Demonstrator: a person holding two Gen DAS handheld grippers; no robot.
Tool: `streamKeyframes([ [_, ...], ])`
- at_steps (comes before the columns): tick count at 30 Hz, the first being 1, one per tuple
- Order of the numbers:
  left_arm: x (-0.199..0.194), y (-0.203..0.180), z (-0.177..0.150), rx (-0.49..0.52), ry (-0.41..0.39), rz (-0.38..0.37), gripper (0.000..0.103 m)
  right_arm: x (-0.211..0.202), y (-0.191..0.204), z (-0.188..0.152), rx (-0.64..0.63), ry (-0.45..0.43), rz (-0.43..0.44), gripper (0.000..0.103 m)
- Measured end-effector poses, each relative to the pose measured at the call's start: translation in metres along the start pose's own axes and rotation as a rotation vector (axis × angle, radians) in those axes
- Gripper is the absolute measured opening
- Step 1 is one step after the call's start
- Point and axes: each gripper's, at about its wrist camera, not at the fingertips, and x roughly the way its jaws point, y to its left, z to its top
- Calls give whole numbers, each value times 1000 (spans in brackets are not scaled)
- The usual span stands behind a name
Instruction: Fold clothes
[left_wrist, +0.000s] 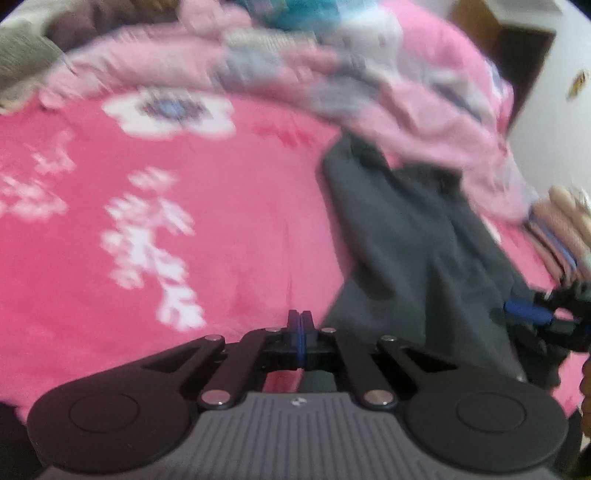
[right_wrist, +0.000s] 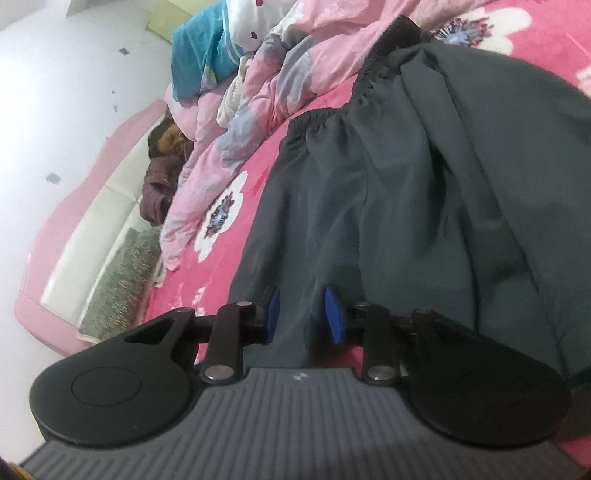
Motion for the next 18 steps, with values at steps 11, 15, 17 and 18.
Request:
streamKeyframes([
  [11, -23, 27, -16, -90, -55, -67, 22, 85, 64, 97, -221, 45, -115, 45],
  [15, -1, 18, -18, -5, -4, -100, 42, 163, 101, 144, -296, 101, -178, 66],
  [17, 9, 14, -22, 26, 14, -101, 42, 208, 114, 162, -314, 141, -213, 67],
  [18, 11, 13, -23, 43, 9, -98, 41, 231, 118, 169, -320, 161, -235, 67],
])
